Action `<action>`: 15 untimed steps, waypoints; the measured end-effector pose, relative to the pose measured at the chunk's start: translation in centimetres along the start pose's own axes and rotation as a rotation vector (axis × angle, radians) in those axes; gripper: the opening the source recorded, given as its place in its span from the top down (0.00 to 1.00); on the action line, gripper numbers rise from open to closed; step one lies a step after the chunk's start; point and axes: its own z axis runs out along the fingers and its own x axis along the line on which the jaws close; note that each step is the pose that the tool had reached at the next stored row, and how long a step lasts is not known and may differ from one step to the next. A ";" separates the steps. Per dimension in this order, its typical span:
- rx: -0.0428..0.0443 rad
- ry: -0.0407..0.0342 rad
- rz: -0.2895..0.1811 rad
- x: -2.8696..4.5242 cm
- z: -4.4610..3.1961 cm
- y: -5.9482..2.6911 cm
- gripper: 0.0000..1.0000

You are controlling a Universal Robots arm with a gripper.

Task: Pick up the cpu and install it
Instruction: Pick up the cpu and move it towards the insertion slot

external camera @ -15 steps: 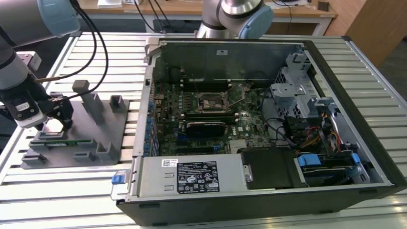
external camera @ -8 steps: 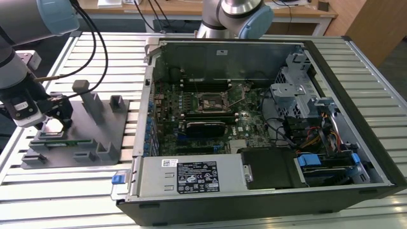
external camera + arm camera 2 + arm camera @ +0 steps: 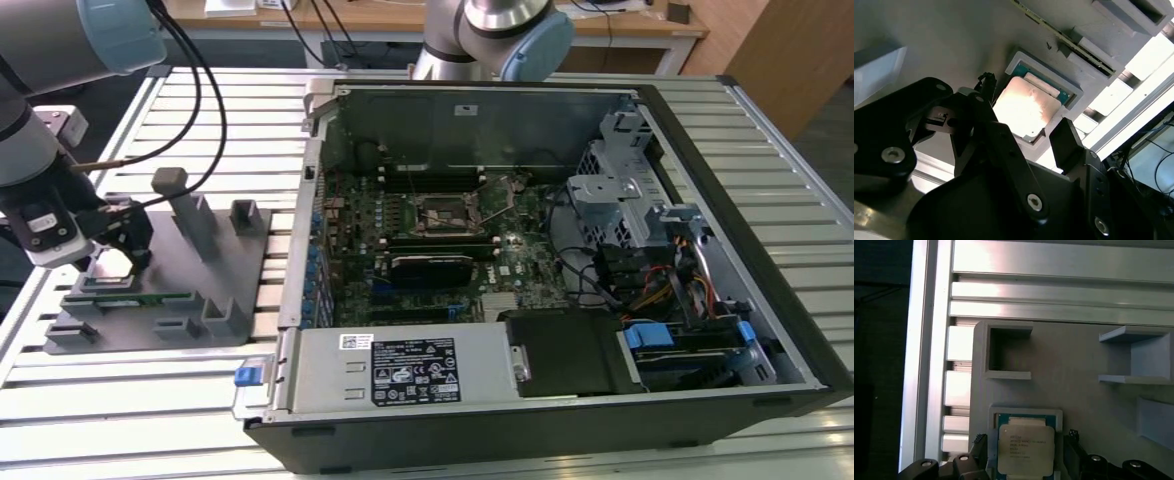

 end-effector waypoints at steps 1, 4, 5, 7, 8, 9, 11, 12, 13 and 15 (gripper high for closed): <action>-0.0001 -0.0002 0.005 0.00 0.00 0.00 0.30; -0.0001 -0.0007 0.013 -0.01 0.01 0.00 0.30; 0.0008 -0.0006 0.014 -0.01 0.01 0.00 0.30; 0.0011 -0.0007 0.014 -0.01 0.01 0.00 0.30; 0.0014 -0.0007 0.016 -0.02 0.00 0.00 0.30; 0.0019 -0.0008 0.020 -0.02 0.00 0.00 0.30; 0.0031 -0.0011 0.027 -0.02 0.00 0.00 0.30; 0.0038 -0.0013 0.031 -0.02 0.01 0.00 0.30; 0.0046 -0.0013 0.032 -0.02 0.01 0.00 0.30; 0.0053 -0.0013 0.035 -0.02 0.00 0.00 0.31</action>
